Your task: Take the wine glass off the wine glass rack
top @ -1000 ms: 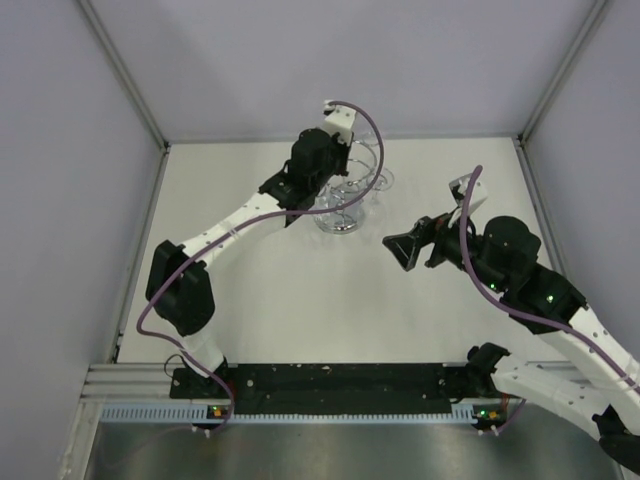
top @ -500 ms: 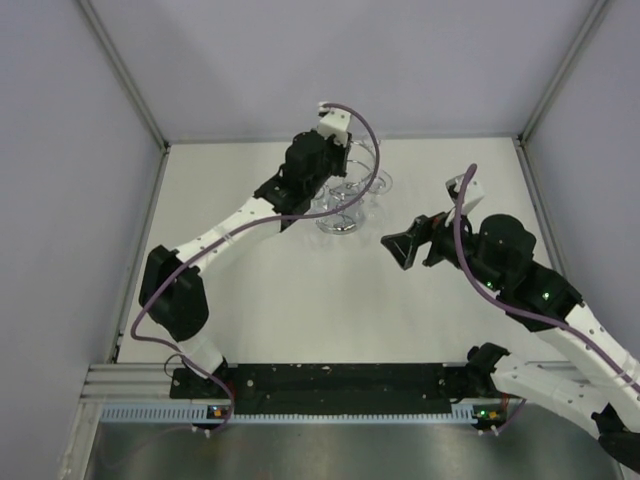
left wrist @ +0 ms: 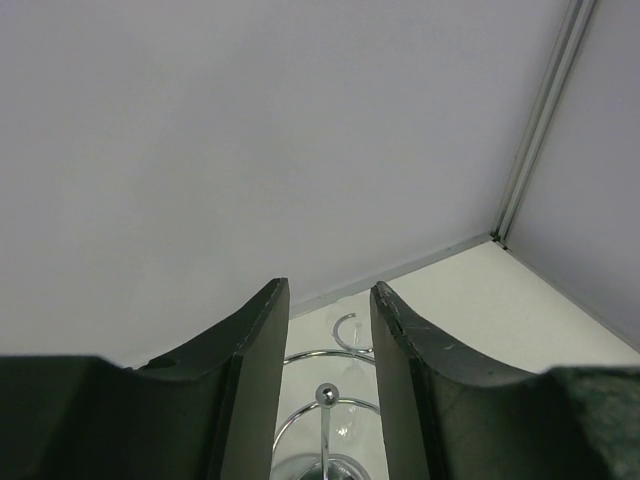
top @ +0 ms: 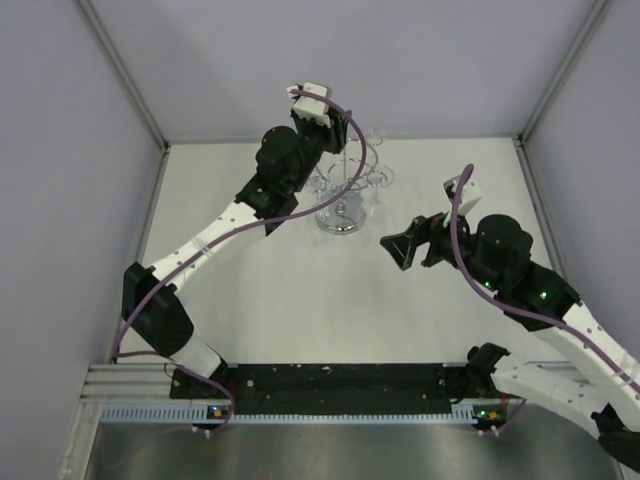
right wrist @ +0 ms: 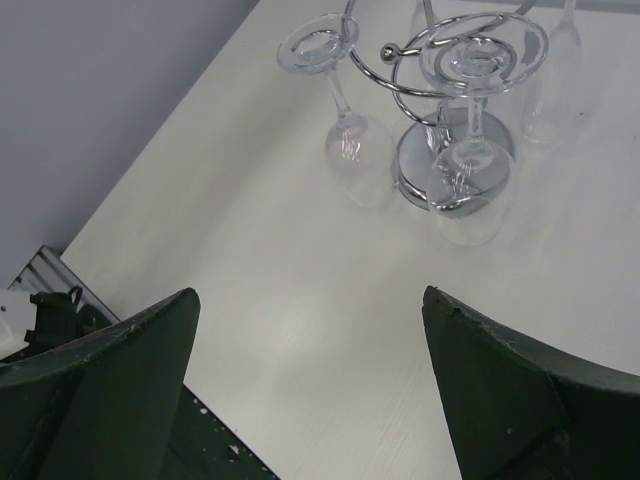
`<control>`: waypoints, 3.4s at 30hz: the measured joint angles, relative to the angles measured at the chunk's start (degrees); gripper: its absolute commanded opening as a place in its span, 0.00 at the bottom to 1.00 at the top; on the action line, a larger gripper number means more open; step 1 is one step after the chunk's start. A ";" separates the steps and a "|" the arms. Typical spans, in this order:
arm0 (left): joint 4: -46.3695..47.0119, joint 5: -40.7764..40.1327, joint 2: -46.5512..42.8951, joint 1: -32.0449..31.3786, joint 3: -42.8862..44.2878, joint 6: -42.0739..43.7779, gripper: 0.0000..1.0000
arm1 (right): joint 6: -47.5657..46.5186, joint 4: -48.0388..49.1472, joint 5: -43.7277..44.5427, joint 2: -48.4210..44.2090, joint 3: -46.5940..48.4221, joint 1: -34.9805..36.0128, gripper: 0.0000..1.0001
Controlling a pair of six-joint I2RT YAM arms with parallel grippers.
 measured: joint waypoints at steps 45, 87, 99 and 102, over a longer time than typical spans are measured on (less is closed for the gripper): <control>-39.56 -2.62 -46.88 0.02 -34.95 -10.21 0.96 | 22.12 16.35 -23.32 32.79 10.54 -29.14 0.75; -39.89 -1.53 -48.57 0.02 -36.39 -11.17 0.96 | 30.34 24.28 -30.03 35.65 7.63 -29.14 0.29; -39.89 -1.53 -48.57 0.02 -36.39 -11.37 0.96 | 30.32 23.82 -30.42 34.75 7.65 -27.54 0.28; -39.93 -1.53 -48.57 0.02 -36.39 -11.37 0.96 | 30.32 23.80 -30.42 34.80 7.74 -26.88 0.25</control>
